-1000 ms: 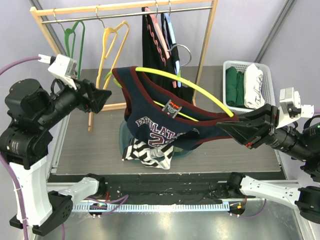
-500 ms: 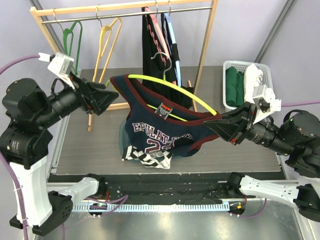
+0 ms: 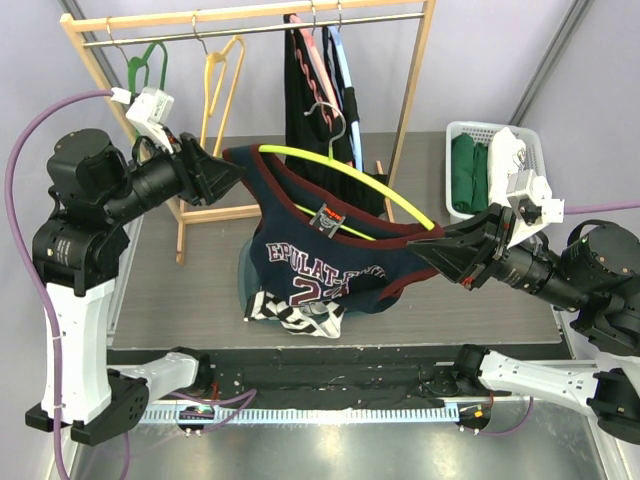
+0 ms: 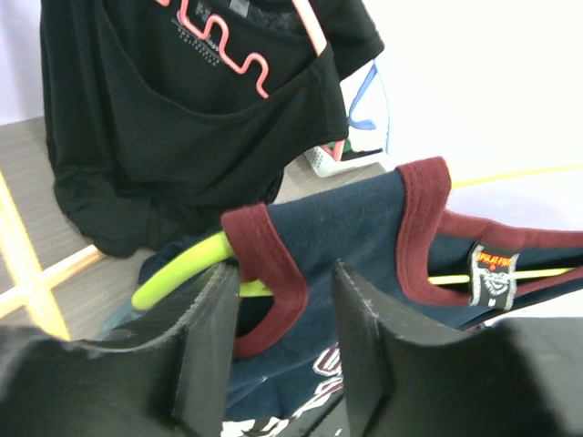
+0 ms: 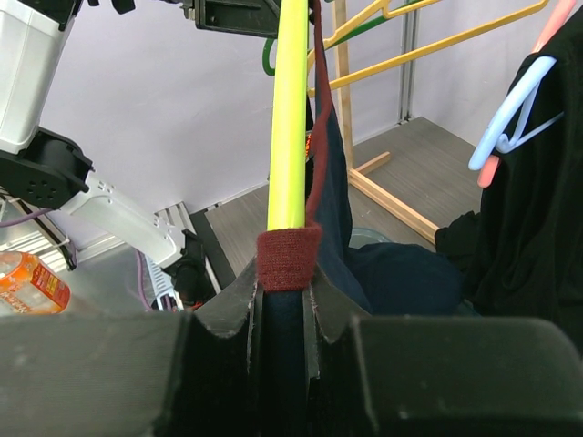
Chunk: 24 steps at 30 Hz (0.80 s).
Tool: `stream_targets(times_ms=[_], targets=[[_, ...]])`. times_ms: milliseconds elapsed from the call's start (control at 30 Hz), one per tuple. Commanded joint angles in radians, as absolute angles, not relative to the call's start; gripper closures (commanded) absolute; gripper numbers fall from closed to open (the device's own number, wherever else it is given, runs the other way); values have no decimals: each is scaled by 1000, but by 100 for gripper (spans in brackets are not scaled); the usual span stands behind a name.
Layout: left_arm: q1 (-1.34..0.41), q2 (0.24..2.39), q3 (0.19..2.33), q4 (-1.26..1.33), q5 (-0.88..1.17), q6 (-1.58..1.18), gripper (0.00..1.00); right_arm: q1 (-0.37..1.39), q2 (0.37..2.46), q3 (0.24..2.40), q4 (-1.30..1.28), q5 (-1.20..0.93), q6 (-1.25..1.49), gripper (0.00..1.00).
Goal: Remove the tank top from the hanger
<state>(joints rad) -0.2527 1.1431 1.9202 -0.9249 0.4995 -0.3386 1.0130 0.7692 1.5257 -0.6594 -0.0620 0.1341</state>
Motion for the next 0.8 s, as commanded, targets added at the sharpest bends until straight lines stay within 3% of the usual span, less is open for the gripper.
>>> stream_targets(times_ms=[0, 367, 767], targets=[[-252, 1147, 1950, -847, 531, -371, 58, 1017, 764, 1545, -518, -87, 133, 99], [-250, 1151, 1965, -828, 569, -405, 99, 1017, 753, 1545, -520, -57, 137, 99], [-218, 1161, 2117, -862, 509, -376, 100, 1017, 617, 1502, -683, 43, 176, 99]])
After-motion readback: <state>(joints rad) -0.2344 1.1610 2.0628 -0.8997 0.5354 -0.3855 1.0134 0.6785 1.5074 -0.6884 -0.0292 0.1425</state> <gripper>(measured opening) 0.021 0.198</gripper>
